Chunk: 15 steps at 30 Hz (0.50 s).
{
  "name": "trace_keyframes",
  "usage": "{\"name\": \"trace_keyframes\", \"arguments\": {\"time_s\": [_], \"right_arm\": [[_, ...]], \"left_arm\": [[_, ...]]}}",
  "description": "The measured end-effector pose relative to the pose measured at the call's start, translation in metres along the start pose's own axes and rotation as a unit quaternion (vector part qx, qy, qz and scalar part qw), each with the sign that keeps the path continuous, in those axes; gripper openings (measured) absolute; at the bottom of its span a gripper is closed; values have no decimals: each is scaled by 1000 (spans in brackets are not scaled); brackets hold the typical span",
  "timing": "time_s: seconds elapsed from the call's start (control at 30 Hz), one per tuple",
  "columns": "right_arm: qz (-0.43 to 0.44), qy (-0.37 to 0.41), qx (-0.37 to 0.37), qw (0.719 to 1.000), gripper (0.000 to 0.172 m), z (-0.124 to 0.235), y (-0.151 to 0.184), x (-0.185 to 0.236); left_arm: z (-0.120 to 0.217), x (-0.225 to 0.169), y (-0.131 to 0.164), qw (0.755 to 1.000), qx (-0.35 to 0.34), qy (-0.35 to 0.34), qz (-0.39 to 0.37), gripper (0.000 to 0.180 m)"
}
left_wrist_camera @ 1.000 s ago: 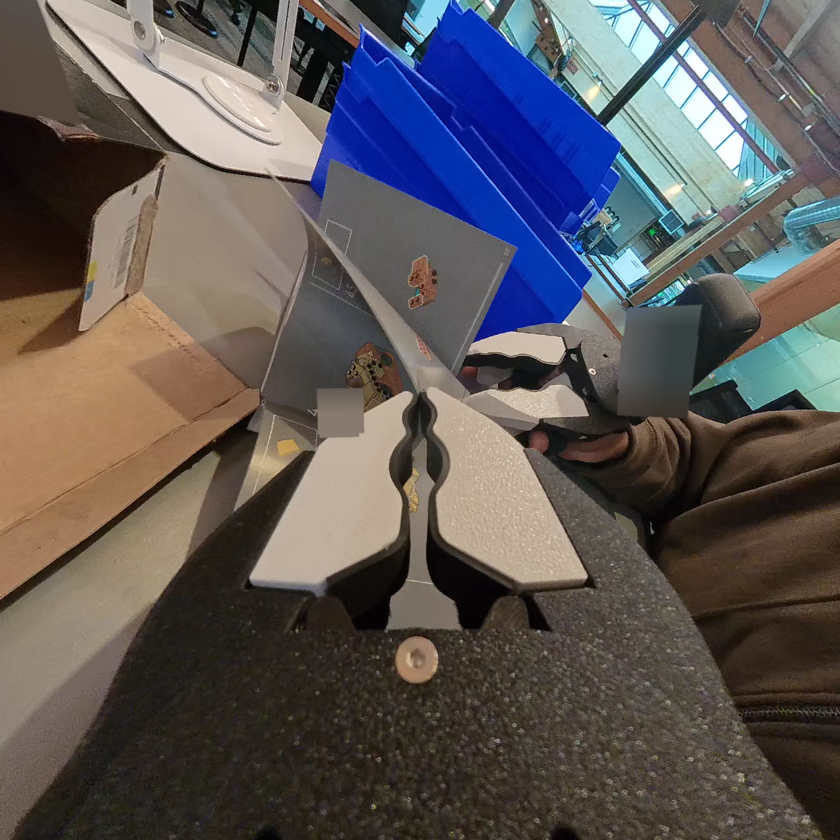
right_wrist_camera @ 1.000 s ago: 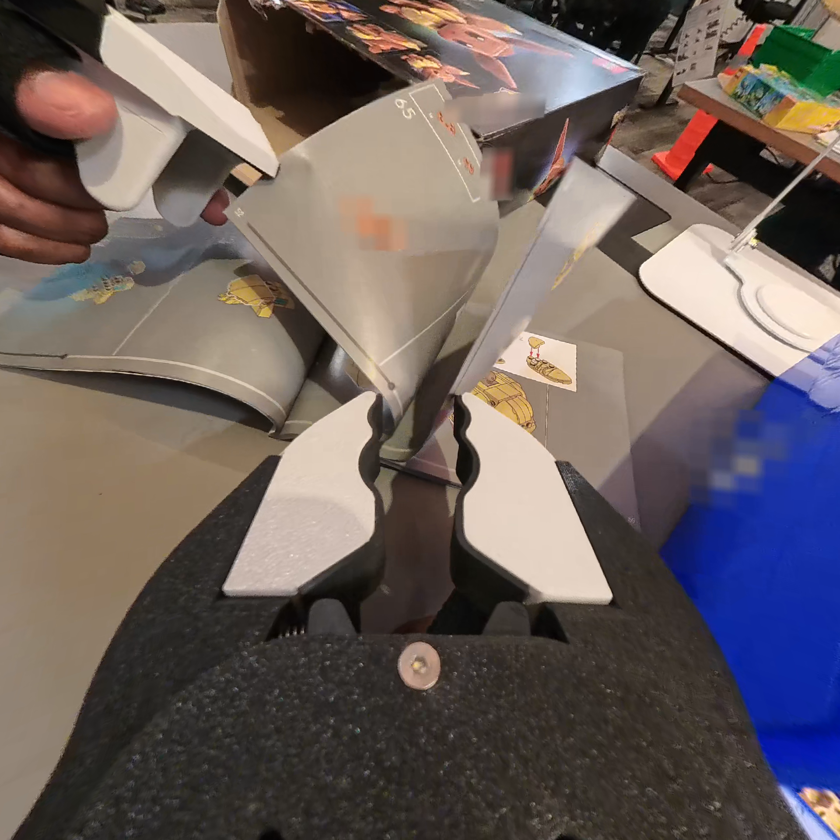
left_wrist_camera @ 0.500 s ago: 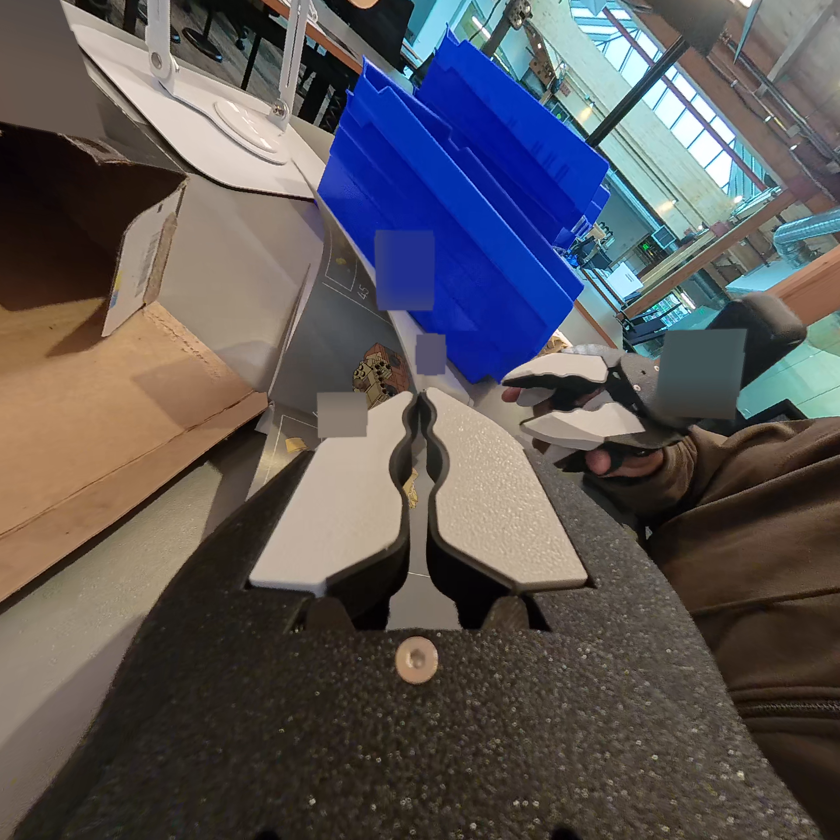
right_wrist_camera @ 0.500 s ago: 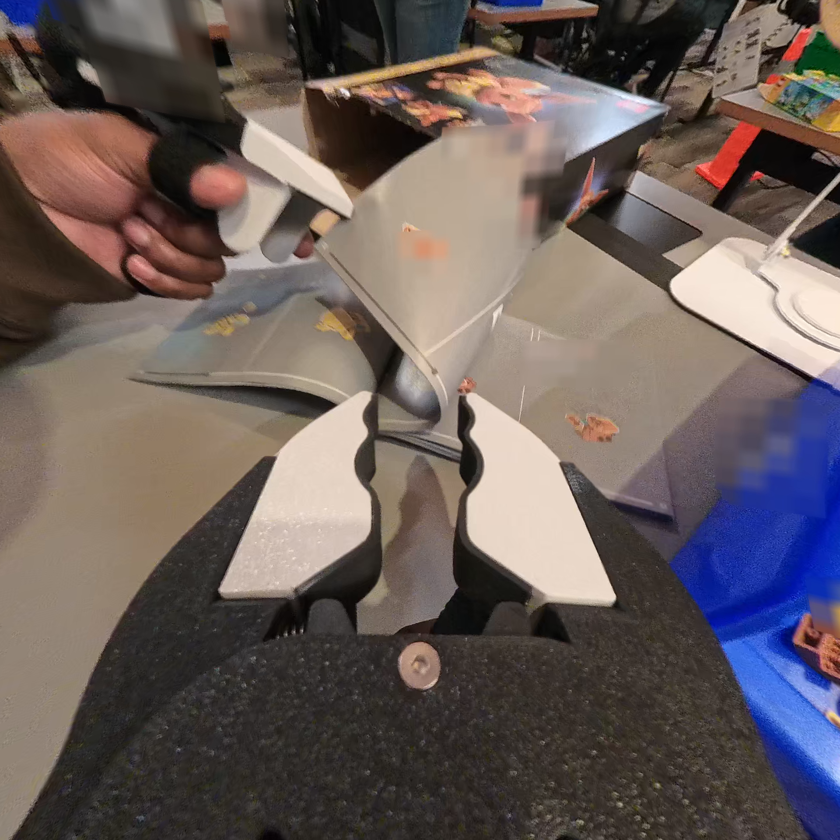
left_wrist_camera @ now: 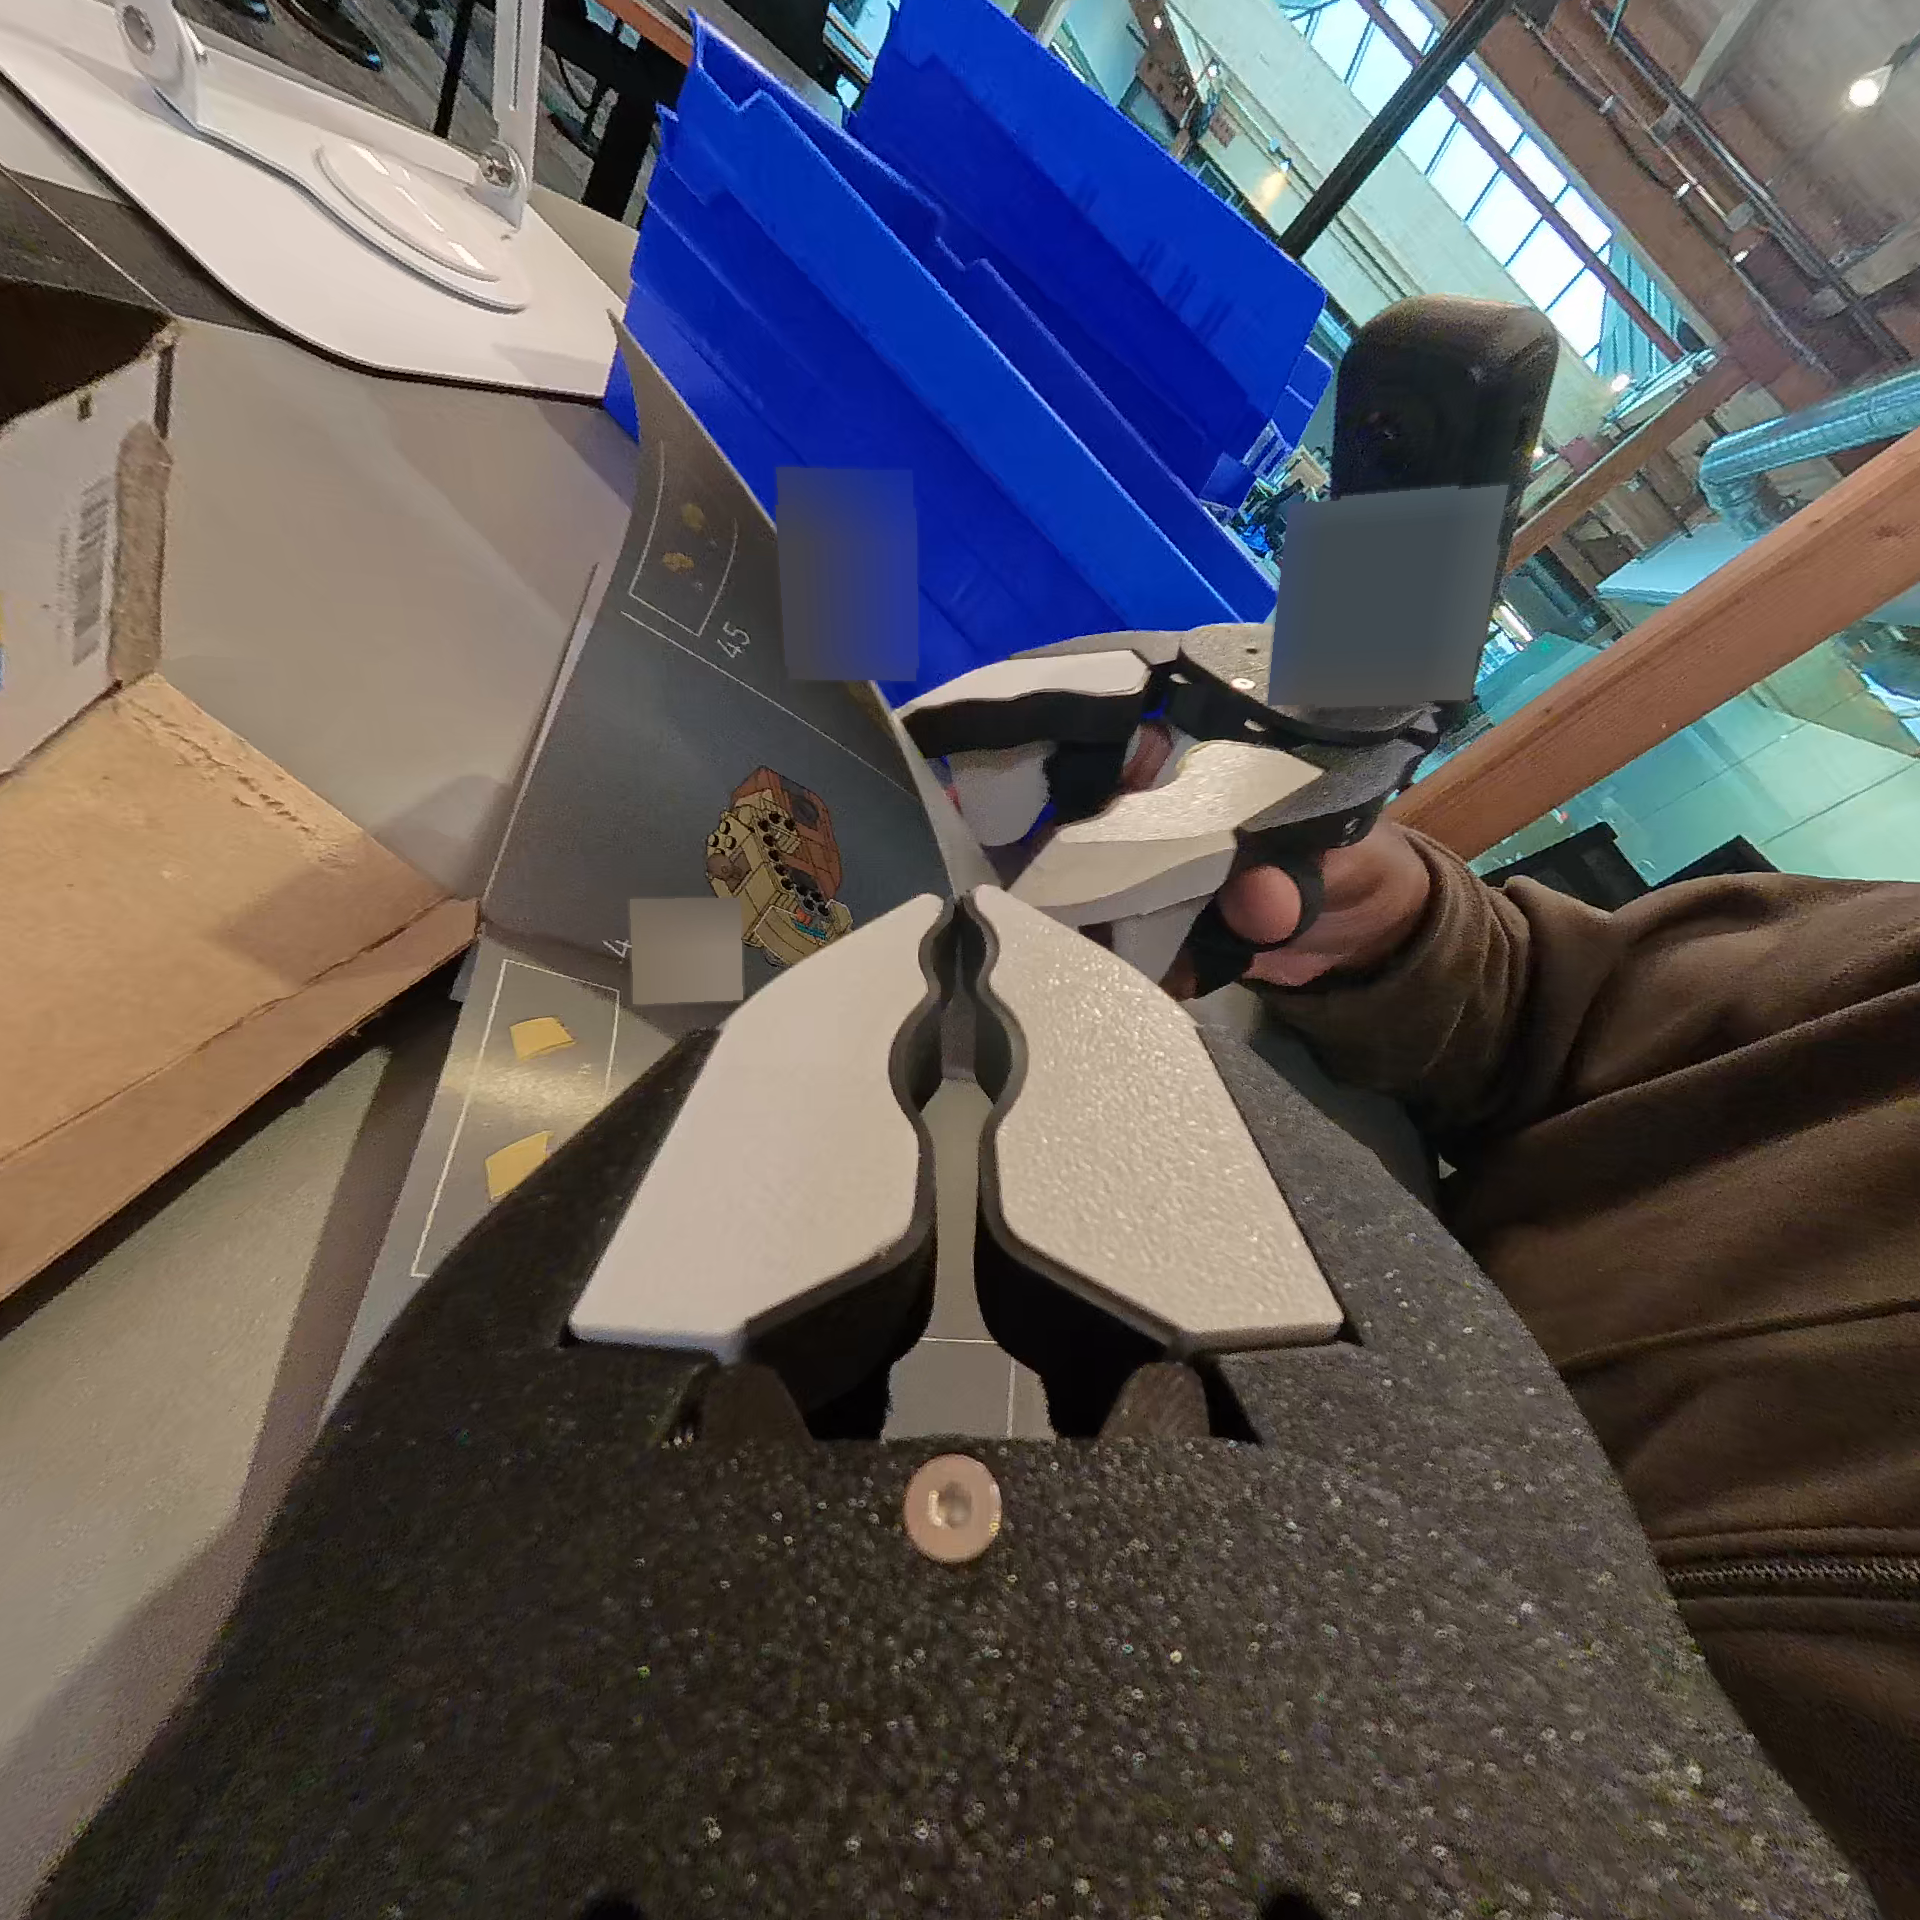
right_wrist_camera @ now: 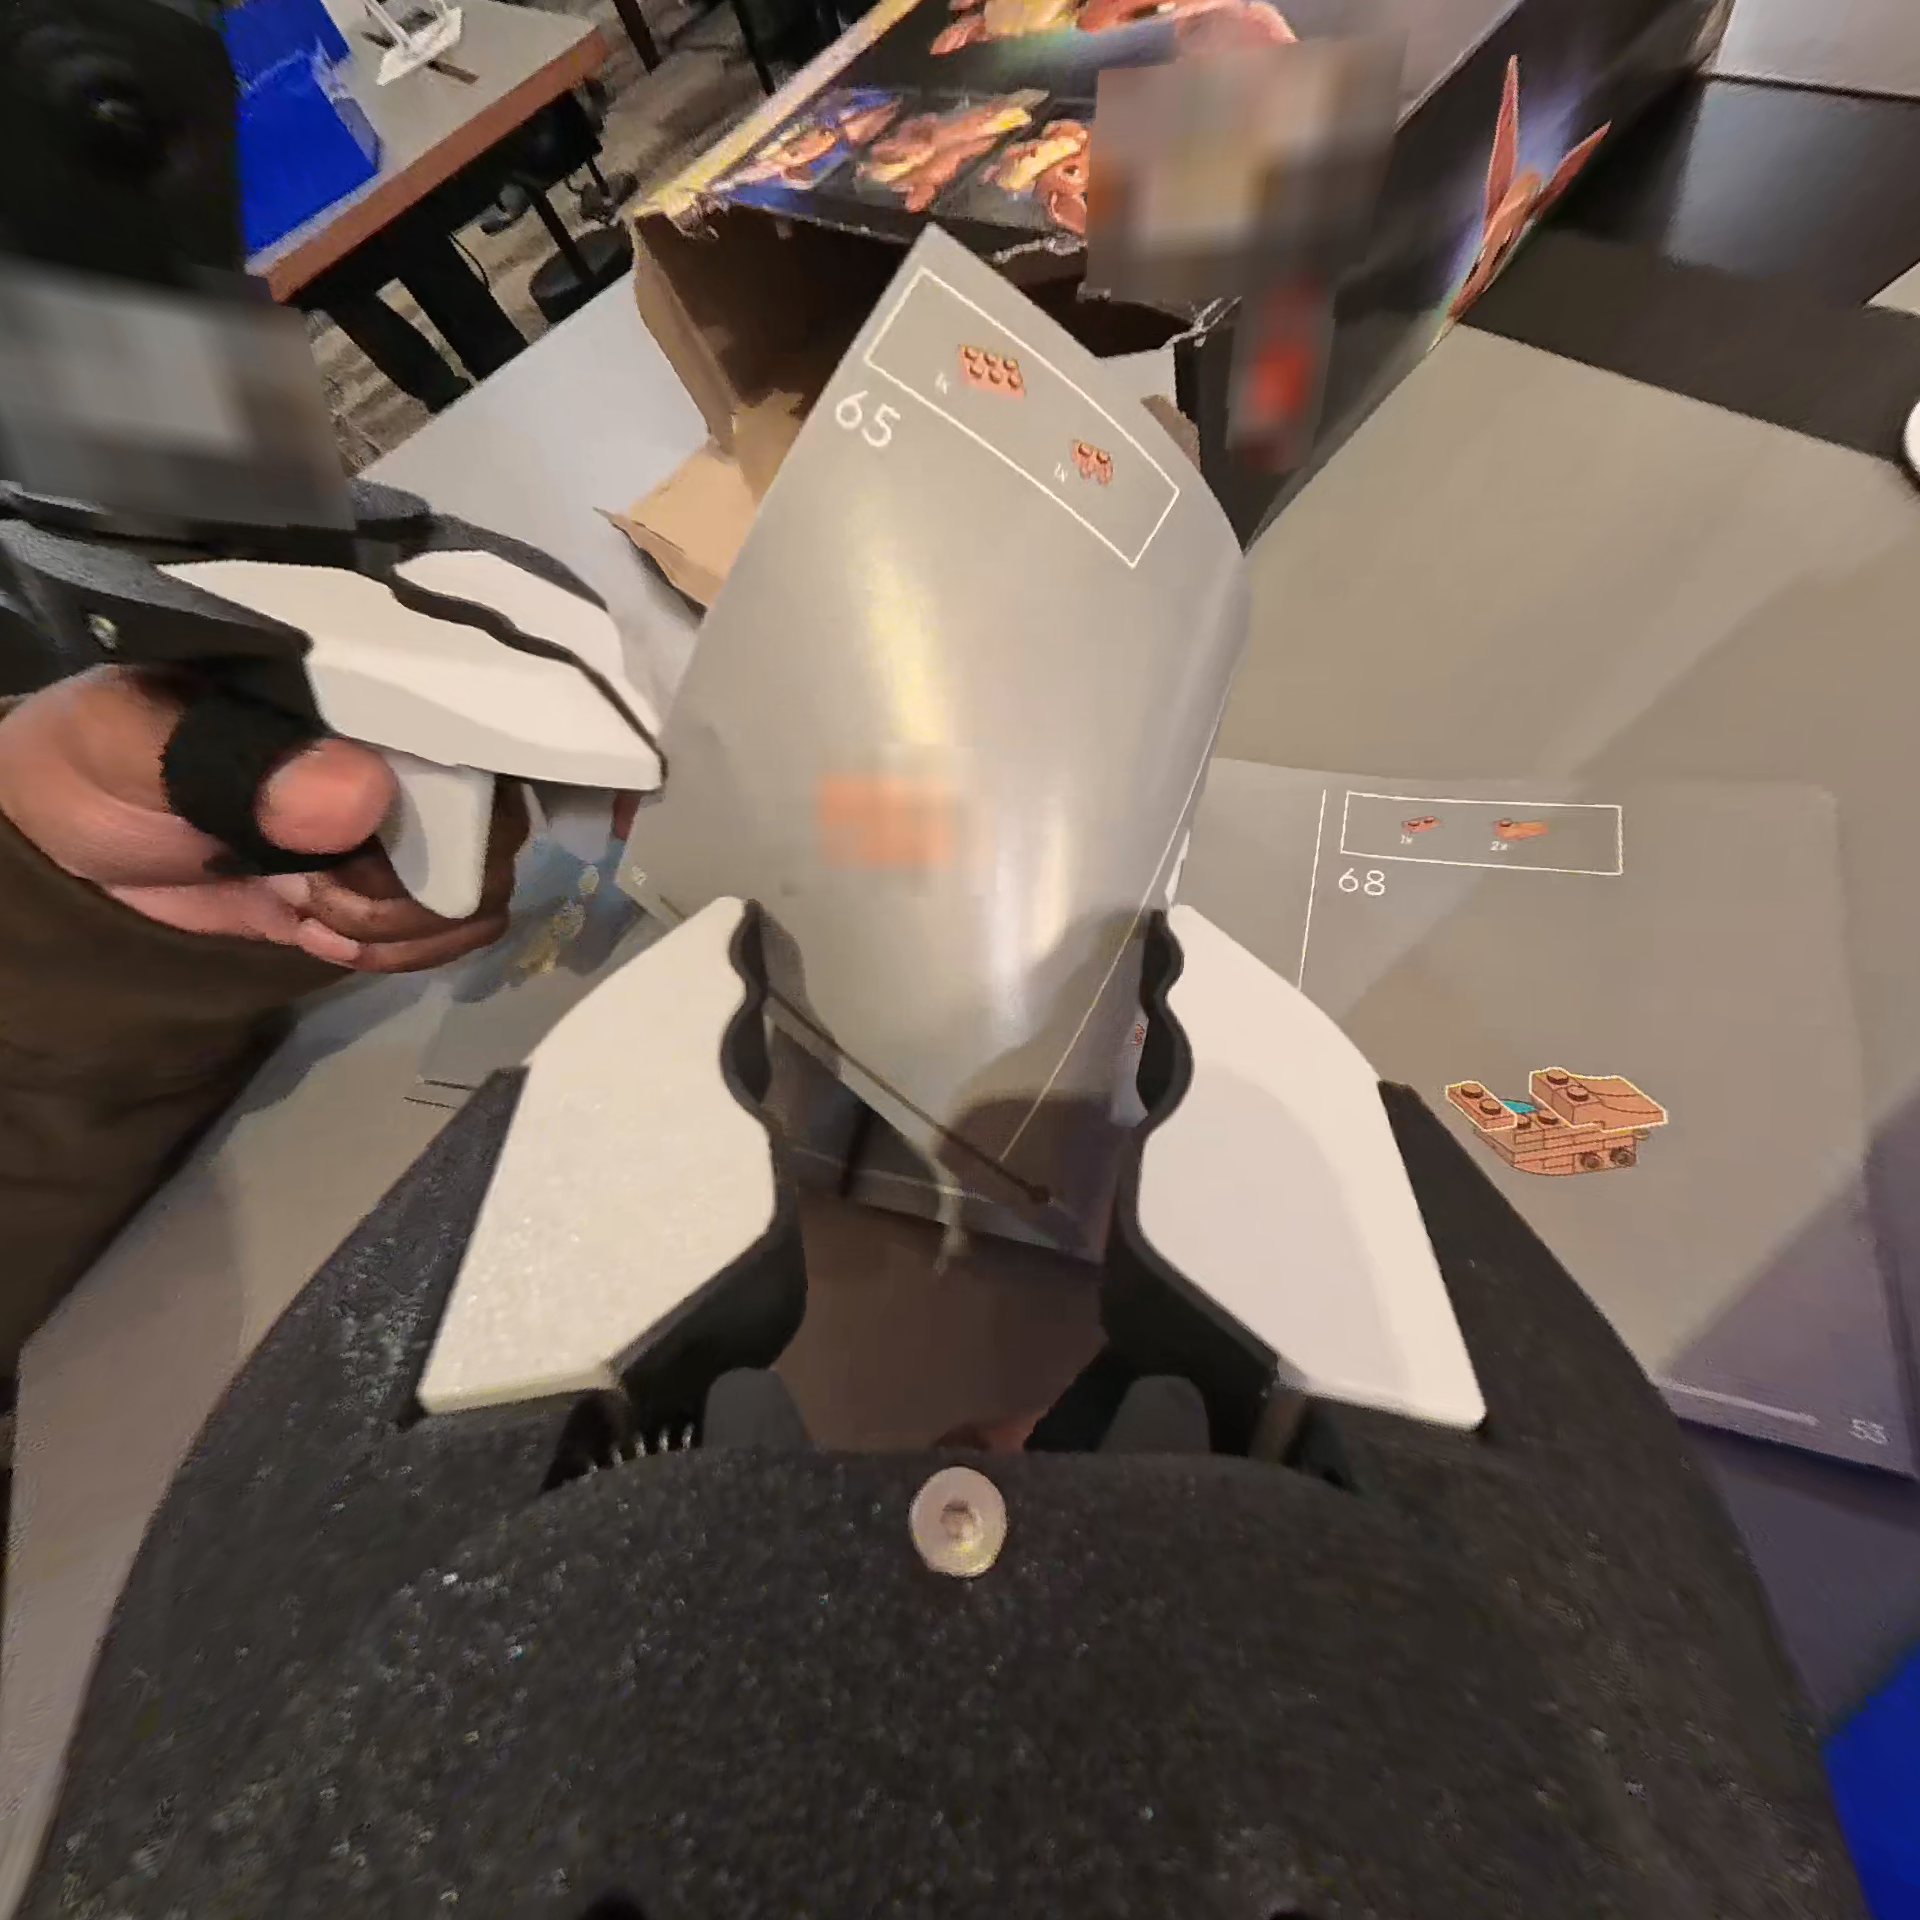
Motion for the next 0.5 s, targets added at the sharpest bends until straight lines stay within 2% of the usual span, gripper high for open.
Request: {"name": "trace_keyframes", "arguments": {"time_s": [0.13, 0.33, 0.4, 0.5], "right_arm": [[5, 23, -2, 1000, 53, 0, 2, -5], [-1, 24, -13, 1000, 18, 4, 3, -12], [-5, 19, -15, 1000, 20, 5, 4, -13], [-6, 3, -18, 1000, 41, 5, 2, -11]], "left_arm": [[-2, 2, 2, 1000, 8, -4, 4, 0], [-1, 4, 1, 1000, -3, 8, 17, 1], [0, 5, 1, 1000, -4, 9, 18, 1], [-1, 4, 1, 1000, -6, 11, 19, 1]]}}
Point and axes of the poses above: each gripper's, where its closed fingertips meet, z back along the fingers, y out of its underside, x = y × z across the jaws, the point moved 10 cm from there along z, back along the fingers, and after that the axes turned 2 degrees about x, right-handed, at the moved point
